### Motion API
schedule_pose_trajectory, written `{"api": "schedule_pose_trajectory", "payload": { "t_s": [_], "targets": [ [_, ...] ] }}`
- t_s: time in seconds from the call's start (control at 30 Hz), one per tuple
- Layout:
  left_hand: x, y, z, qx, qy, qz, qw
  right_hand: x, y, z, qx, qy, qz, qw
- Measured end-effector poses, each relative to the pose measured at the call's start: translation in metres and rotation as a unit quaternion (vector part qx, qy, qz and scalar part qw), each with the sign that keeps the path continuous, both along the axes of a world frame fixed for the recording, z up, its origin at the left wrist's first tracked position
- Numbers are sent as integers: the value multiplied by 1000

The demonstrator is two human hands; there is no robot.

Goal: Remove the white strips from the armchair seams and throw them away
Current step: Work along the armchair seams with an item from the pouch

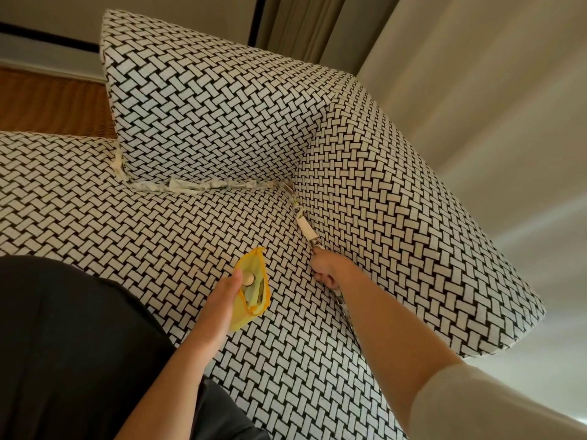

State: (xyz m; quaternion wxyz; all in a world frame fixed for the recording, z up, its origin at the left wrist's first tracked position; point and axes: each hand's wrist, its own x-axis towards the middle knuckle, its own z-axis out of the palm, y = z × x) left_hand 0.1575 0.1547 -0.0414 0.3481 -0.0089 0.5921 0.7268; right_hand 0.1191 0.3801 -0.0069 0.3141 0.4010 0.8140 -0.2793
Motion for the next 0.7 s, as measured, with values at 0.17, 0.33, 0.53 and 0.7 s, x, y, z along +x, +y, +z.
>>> {"api": "schedule_pose_trajectory", "payload": {
  "t_s": [0.17, 0.33, 0.53, 0.7],
  "targets": [
    [-2, -1, 0, 11, 1, -3, 1000, -16, -4, -6, 60, -13, 34, 998],
    [-1, 0, -3, 26, 6, -1, 1000, -29, -5, -7, 86, -40, 52, 994],
    [-3, 1, -6, 24, 9, 6, 1000, -28, -5, 9, 98, -78, 88, 988],
    [-3, 3, -6, 35, 12, 10, 999, -34, -3, 6, 108, -77, 35, 990]
  ]
}}
